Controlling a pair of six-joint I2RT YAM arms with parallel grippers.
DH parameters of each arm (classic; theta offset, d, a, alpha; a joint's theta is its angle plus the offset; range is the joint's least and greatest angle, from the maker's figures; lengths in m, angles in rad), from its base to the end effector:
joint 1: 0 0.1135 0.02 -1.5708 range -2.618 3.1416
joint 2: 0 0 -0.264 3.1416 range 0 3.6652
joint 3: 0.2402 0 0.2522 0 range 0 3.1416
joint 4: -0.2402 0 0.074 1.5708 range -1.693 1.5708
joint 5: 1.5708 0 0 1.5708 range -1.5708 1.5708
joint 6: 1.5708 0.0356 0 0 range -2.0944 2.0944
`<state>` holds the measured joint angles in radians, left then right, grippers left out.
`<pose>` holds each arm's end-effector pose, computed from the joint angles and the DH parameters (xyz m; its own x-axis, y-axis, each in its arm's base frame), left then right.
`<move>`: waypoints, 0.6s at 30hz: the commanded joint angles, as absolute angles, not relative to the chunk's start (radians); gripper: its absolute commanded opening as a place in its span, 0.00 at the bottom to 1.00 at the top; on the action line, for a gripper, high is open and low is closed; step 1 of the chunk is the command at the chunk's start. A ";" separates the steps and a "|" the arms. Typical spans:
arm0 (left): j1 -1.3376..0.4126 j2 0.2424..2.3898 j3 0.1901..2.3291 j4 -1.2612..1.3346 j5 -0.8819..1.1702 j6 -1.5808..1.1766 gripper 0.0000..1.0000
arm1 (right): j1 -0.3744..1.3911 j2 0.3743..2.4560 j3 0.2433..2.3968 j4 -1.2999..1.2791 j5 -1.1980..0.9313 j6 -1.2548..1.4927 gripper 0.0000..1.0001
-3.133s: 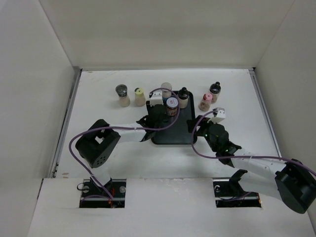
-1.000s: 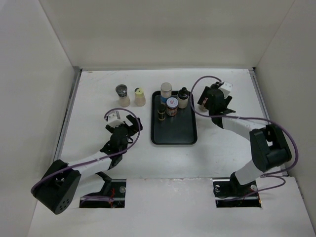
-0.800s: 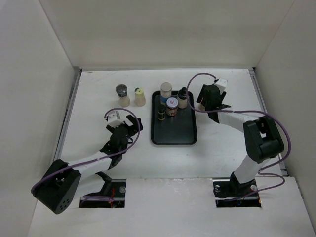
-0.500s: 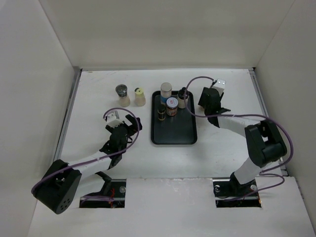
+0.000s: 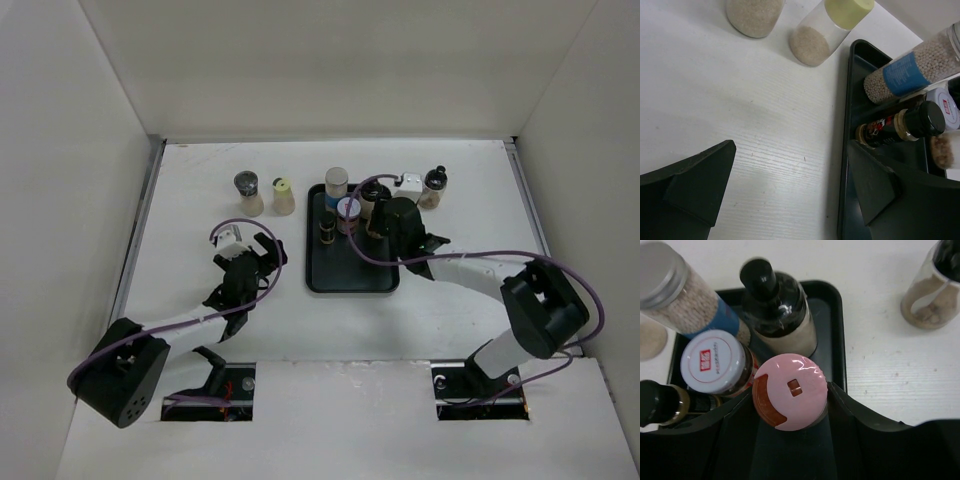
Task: Organize the condiment bottles
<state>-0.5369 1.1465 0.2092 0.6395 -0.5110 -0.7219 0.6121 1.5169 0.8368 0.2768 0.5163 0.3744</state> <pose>0.1852 -0.0899 0.1614 -0.2186 -0.5407 -0.8123 -0.1333 0.8412 -0.5240 0.2806 0.1755 0.2285 -0.3458 0.1458 -0.9269 -0.0017 0.9877 0.1561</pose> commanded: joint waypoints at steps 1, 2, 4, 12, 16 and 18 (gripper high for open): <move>-0.528 1.118 0.213 0.687 -0.514 -0.727 0.95 | 0.624 1.560 0.856 0.327 0.495 0.405 0.44; -0.525 1.118 0.213 0.687 -0.515 -0.727 0.95 | 0.625 1.571 0.856 0.331 0.489 0.406 0.44; -0.519 1.118 0.215 0.681 -0.509 -0.727 0.95 | 0.630 1.597 0.862 0.336 0.473 0.411 0.45; -0.507 1.115 0.219 0.677 -0.514 -0.713 0.93 | 0.645 1.586 0.841 0.359 0.491 0.414 0.84; -0.504 1.134 0.241 0.670 -0.520 -0.703 0.91 | 0.651 1.482 0.786 0.356 0.505 0.422 1.00; -0.504 1.143 0.261 0.654 -0.517 -0.695 0.90 | 0.651 1.418 0.738 0.356 0.514 0.429 1.00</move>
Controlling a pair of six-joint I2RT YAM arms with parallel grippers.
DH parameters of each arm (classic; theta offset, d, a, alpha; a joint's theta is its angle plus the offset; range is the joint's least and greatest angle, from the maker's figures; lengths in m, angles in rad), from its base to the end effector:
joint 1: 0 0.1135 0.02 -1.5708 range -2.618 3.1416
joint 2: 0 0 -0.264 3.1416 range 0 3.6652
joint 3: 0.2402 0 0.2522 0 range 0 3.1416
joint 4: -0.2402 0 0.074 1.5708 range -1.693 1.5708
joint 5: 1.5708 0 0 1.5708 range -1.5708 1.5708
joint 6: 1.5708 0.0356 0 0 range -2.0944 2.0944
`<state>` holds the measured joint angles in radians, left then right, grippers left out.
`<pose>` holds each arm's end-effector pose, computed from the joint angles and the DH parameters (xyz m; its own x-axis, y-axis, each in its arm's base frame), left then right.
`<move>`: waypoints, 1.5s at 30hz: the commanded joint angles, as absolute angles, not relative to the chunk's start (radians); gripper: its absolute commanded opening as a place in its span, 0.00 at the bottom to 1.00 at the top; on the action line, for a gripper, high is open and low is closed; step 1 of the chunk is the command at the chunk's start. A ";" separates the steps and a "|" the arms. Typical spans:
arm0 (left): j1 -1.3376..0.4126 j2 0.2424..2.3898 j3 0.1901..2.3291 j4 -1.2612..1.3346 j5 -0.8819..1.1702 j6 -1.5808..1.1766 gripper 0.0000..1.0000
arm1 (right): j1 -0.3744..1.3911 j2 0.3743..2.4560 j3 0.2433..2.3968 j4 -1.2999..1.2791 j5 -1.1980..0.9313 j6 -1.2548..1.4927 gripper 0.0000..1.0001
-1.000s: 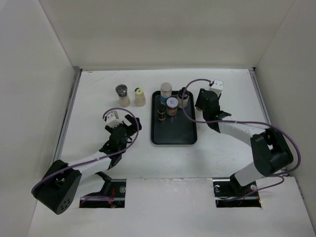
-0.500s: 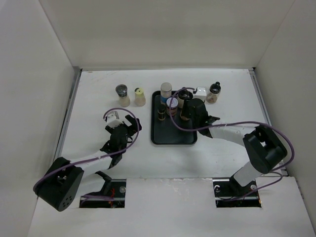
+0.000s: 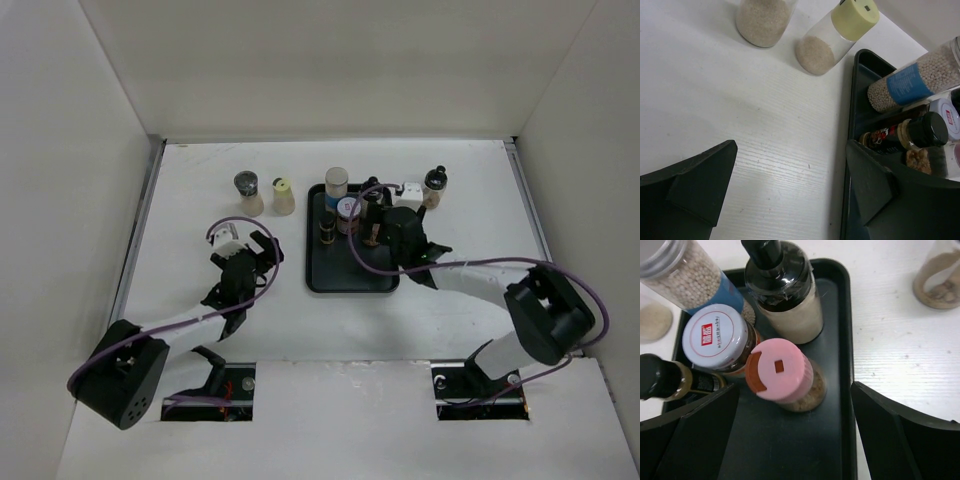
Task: Organize the condiment bottles
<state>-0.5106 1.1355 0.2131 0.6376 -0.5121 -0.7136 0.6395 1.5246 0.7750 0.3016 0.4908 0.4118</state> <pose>0.1876 -0.0851 0.1644 -0.1956 -0.5444 -0.8157 -0.1486 0.8386 -0.5241 0.2692 0.1793 0.2086 -0.3927 0.1478 -0.9077 -0.0308 0.9843 0.1737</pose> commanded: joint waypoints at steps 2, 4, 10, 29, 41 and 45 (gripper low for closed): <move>-0.508 1.143 0.290 0.615 -0.520 -0.687 0.88 | 0.651 1.350 0.680 0.362 0.528 0.443 1.00; -0.516 1.143 0.334 0.566 -0.522 -0.677 0.86 | 0.651 1.283 0.612 0.368 0.544 0.469 1.00; -0.518 1.251 0.618 0.358 -0.520 -0.579 0.83 | 0.656 1.131 0.442 0.406 0.520 0.557 0.40; -0.507 1.795 1.140 0.241 -0.669 -0.335 0.73 | 0.694 1.039 0.367 0.511 0.416 0.575 0.85; -0.472 1.890 1.220 0.308 -0.657 -0.295 0.43 | 0.697 1.037 0.367 0.514 0.411 0.571 0.85; -0.482 1.806 1.168 0.325 -0.660 -0.295 0.28 | 0.696 1.037 0.365 0.514 0.409 0.571 0.85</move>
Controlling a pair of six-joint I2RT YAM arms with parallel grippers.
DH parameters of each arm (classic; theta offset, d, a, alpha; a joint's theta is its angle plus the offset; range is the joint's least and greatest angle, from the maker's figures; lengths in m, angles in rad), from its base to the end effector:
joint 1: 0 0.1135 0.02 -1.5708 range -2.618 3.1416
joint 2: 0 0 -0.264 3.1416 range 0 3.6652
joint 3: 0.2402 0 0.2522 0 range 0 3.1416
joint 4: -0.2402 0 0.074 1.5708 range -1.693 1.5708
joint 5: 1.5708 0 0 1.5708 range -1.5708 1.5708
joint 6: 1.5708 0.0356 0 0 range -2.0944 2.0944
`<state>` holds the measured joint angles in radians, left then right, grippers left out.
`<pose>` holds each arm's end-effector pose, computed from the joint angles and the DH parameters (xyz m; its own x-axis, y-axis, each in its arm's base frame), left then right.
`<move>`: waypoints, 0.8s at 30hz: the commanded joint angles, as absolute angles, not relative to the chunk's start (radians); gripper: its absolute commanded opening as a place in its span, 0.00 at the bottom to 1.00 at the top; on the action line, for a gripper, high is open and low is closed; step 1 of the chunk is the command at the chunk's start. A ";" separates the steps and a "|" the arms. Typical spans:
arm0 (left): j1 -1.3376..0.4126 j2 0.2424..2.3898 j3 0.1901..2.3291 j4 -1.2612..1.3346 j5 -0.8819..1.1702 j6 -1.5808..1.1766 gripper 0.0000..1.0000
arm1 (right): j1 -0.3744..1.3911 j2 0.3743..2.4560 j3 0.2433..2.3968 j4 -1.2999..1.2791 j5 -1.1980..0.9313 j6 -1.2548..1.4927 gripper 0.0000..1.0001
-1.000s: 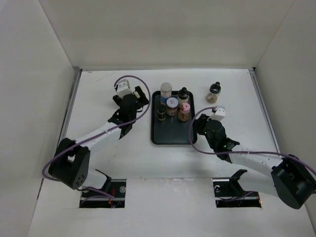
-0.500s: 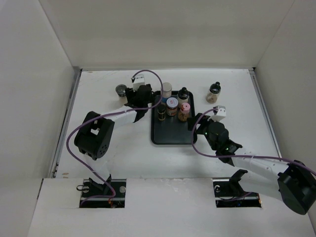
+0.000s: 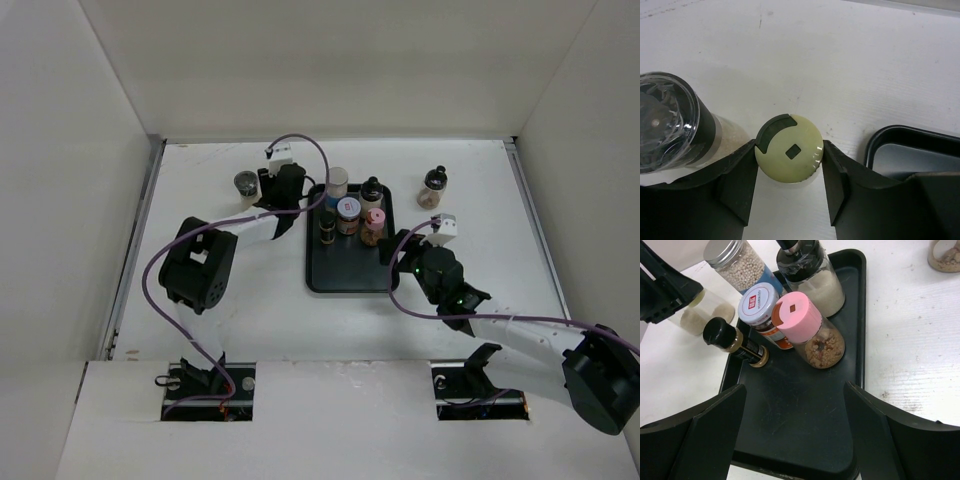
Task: Organize the condiment bottles
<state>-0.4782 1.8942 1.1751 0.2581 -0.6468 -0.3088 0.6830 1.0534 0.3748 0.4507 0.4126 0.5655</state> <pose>0.3823 -0.1740 0.2020 -0.3422 -0.0958 -0.9347 -0.2267 0.9738 -0.0168 0.1809 0.1288 0.2118 -0.2954 0.3925 -0.8710 -0.1384 0.8845 0.4455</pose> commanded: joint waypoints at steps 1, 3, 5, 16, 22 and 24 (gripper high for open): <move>-0.490 1.768 1.145 0.334 -0.657 -0.295 0.27 | 0.696 1.037 0.367 0.514 0.413 0.568 0.85; -0.522 1.685 1.100 0.330 -0.664 -0.293 0.26 | 0.696 1.038 0.362 0.518 0.417 0.572 0.85; -0.556 1.594 1.042 0.327 -0.670 -0.293 0.26 | 0.688 1.042 0.356 0.523 0.411 0.578 0.85; -0.718 1.240 0.833 0.085 -0.741 -0.314 0.26 | 0.674 0.996 0.330 0.532 0.454 0.587 0.98; -0.864 1.170 0.804 -0.061 -0.689 -0.428 0.25 | 0.624 0.936 0.299 0.508 0.480 0.621 0.99; -0.899 1.180 0.798 -0.051 -0.629 -0.480 0.25 | 0.596 0.931 0.290 0.502 0.477 0.643 0.99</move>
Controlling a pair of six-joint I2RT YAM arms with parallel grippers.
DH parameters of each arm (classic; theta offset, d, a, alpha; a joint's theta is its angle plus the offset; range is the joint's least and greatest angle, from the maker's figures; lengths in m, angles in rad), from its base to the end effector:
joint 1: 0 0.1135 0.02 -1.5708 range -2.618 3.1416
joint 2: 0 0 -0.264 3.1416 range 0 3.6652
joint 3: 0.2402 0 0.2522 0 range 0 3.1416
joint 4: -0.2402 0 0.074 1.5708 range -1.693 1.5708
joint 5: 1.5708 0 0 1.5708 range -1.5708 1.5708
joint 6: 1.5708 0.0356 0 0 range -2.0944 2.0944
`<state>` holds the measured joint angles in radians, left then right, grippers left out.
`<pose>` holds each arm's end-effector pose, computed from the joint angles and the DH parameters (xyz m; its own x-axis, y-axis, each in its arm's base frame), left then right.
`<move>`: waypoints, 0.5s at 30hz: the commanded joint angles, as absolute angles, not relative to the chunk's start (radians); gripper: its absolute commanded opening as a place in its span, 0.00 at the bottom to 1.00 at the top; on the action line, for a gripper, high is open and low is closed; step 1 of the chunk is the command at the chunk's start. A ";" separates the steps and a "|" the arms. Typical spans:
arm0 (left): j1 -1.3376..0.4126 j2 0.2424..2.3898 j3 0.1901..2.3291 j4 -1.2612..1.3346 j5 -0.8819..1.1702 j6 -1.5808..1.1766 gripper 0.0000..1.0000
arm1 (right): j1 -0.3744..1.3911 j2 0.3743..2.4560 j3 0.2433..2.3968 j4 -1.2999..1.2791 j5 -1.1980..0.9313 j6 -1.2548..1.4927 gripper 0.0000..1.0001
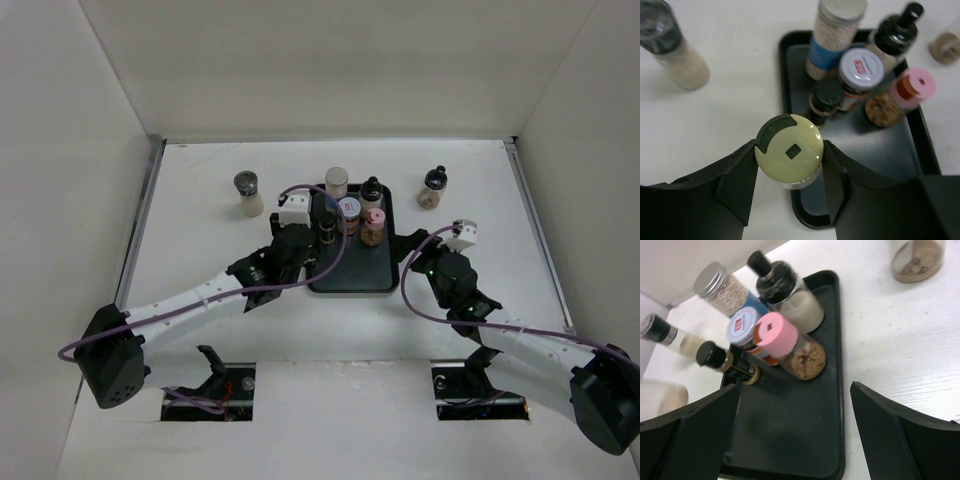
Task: Organize the condiment bottles
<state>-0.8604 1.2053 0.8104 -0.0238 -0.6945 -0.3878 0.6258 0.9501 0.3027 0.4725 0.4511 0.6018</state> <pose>0.1917 -0.1879 0.2800 -0.3215 -0.0718 -0.9442 0.0860 0.9908 -0.1046 0.1732 0.1060 0.2099 -0.2177 0.4713 -0.8547 -0.0679 0.8663 0.4950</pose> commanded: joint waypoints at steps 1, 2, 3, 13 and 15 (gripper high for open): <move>-0.912 1.192 0.798 -0.034 -0.606 -0.497 0.25 | 0.584 0.930 0.287 0.499 0.474 0.653 0.99; -0.932 1.213 0.798 0.004 -0.588 -0.509 0.25 | 0.576 0.927 0.282 0.497 0.469 0.664 1.00; -0.947 1.232 0.799 0.044 -0.581 -0.511 0.25 | 0.570 0.925 0.276 0.497 0.471 0.675 1.00; -0.963 1.544 0.923 0.293 -0.508 -0.454 0.24 | 0.509 0.914 0.253 0.497 0.453 0.712 1.00; -0.958 1.595 0.952 0.308 -0.505 -0.442 0.24 | 0.510 0.911 0.253 0.497 0.446 0.710 1.00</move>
<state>-0.9688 1.5723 0.8803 0.1802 -0.5228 -0.4675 0.5171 0.9314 0.2588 0.4637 0.4549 0.6937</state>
